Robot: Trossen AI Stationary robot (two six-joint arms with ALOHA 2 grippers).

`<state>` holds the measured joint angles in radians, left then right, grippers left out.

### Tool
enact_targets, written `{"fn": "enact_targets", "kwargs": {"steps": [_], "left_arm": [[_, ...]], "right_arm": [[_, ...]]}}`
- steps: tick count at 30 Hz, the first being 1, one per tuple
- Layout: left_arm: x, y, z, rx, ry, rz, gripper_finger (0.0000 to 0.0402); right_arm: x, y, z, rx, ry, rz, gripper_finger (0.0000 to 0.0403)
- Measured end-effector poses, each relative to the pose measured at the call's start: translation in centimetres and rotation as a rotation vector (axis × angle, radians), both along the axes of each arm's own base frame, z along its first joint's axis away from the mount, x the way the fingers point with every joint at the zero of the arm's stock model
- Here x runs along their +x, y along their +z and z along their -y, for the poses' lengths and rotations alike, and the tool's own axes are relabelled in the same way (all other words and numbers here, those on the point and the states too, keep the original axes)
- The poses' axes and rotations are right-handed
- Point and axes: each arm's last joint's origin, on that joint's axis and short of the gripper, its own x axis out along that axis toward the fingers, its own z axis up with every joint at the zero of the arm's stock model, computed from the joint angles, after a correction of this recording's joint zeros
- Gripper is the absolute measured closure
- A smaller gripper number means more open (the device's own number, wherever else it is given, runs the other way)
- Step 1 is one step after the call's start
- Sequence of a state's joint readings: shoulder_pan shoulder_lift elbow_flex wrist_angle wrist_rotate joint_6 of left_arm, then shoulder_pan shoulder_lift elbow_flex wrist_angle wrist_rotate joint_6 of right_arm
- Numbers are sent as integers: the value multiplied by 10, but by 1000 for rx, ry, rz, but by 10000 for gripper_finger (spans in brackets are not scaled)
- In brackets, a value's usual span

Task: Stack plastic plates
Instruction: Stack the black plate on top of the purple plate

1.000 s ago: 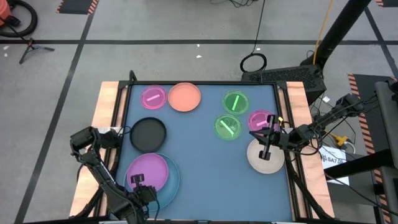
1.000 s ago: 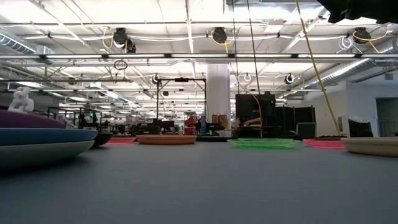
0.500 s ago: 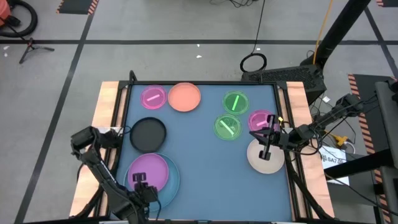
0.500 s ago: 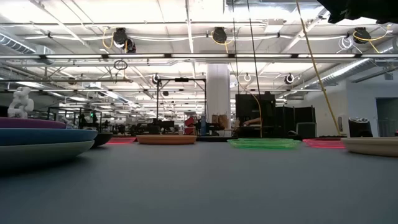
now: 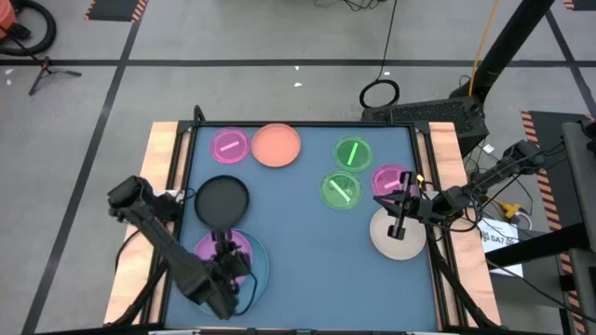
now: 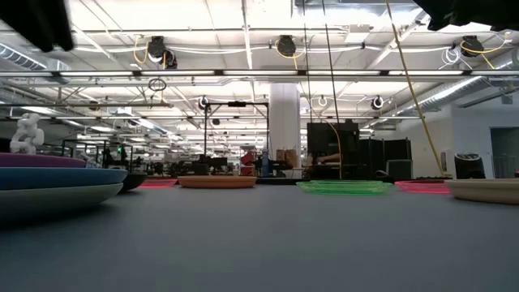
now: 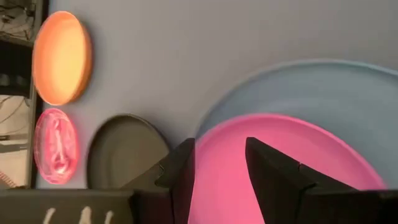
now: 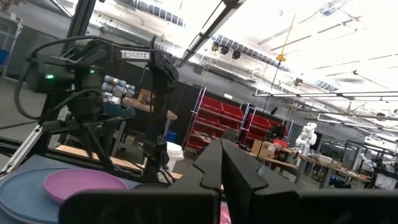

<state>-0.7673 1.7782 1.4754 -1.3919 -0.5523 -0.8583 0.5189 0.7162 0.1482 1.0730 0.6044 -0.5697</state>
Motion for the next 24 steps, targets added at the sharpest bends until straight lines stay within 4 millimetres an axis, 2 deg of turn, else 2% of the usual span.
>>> {"fn": "enact_targets", "kwargs": {"steps": [8, 15, 19, 24], "left_arm": [[23, 15, -43, 117, -59, -25, 252], [39, 15, -76, 163, -59, -82, 252], [34, 0, -92, 147, -54, -55, 252], [11, -18, -121, 90, 49, -22, 252]], "right_arm": [[0, 0, 0, 5, 1, 1, 403], [0, 0, 0, 8, 1, 6, 402], [0, 1, 0, 12, 1, 8, 402], [0, 1, 0, 11, 1, 8, 402]]}}
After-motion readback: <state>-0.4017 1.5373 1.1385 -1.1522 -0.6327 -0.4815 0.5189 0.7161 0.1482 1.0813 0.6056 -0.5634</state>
